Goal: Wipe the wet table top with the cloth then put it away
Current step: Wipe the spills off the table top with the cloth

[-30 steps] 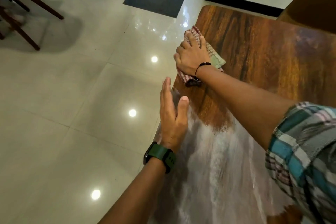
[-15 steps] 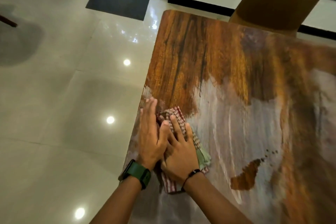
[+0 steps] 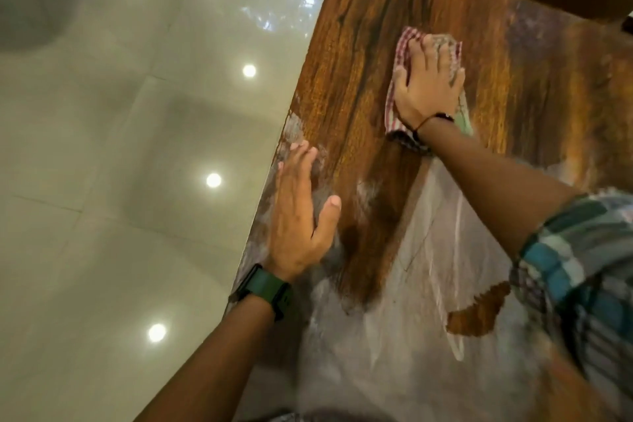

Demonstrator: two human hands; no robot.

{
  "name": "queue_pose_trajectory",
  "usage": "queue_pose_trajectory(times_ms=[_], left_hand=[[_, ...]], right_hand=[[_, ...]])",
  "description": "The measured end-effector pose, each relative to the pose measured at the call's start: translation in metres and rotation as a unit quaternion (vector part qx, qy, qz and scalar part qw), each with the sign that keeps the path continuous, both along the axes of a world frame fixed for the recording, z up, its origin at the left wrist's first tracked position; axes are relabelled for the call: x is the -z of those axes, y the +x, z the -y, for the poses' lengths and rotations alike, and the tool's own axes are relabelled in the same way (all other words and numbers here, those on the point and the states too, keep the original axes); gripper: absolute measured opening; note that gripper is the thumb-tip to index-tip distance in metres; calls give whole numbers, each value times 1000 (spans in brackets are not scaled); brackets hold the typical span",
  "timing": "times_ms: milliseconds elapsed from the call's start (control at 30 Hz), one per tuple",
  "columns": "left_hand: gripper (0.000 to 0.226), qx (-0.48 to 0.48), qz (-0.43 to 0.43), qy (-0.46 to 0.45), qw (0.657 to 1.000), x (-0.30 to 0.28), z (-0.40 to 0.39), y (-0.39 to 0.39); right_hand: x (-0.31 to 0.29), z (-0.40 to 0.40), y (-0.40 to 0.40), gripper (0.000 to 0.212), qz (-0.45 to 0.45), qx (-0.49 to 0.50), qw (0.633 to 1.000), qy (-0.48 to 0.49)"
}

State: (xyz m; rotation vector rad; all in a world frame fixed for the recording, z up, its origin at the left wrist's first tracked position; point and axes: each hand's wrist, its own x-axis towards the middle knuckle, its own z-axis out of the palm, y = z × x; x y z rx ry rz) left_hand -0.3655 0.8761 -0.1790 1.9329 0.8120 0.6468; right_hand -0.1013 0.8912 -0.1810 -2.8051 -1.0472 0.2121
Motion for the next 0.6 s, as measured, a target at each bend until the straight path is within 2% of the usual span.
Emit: queue_pose_trajectory(times_ms=[167, 400, 500, 600], left_hand=[[63, 16, -16, 32, 999, -2, 1, -2], [63, 43, -26, 24, 998, -6, 1, -1], [67, 59, -42, 42, 996, -3, 0, 1], [71, 62, -52, 39, 996, -2, -1, 3]], right_hand=[[-1, 22, -38, 59, 12, -4, 1000, -28], [0, 148, -203, 68, 9, -49, 998, -32], [4, 171, -206, 66, 15, -99, 994, -41], [5, 161, -173, 66, 18, -79, 996, -27]])
